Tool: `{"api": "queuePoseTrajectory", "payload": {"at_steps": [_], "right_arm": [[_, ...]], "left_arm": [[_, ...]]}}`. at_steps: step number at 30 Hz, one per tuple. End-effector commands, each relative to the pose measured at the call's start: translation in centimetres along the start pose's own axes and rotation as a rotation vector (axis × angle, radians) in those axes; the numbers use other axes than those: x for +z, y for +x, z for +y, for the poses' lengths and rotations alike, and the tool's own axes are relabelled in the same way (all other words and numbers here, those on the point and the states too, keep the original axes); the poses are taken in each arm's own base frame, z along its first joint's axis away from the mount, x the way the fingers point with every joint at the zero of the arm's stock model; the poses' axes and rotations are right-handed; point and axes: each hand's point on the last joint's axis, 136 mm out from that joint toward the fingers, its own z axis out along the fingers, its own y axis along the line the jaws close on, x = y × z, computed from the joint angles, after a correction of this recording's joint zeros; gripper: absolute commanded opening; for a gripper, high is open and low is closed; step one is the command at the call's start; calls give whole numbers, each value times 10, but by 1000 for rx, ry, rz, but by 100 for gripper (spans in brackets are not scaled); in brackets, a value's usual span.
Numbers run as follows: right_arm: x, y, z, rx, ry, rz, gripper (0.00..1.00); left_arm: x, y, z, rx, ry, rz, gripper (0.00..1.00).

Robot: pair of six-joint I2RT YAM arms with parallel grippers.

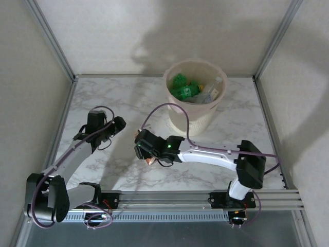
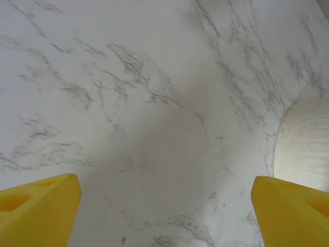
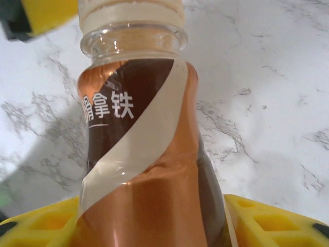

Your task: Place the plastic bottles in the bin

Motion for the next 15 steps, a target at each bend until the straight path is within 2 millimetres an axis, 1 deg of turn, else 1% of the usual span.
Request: {"api": "queuePoseTrajectory", "payload": {"at_steps": [1, 4, 6, 10, 15], "right_arm": [[-28, -11, -11, 96, 36, -67, 51], [-50, -27, -13, 133, 29, -121, 51], [-63, -38, -11, 142, 17, -147, 51], [-93, -68, -5, 151, 8, -213, 51], [-127, -99, -6, 171, -6, -293, 52]], "left_arm": [[0, -8, -26, 37, 70, -20, 86], [2, -6, -25, 57, 63, -13, 86], [3, -4, -24, 57, 61, -7, 86], [5, -2, -24, 54, 69, -2, 86], [7, -1, -26, 55, 75, 5, 85]]}}
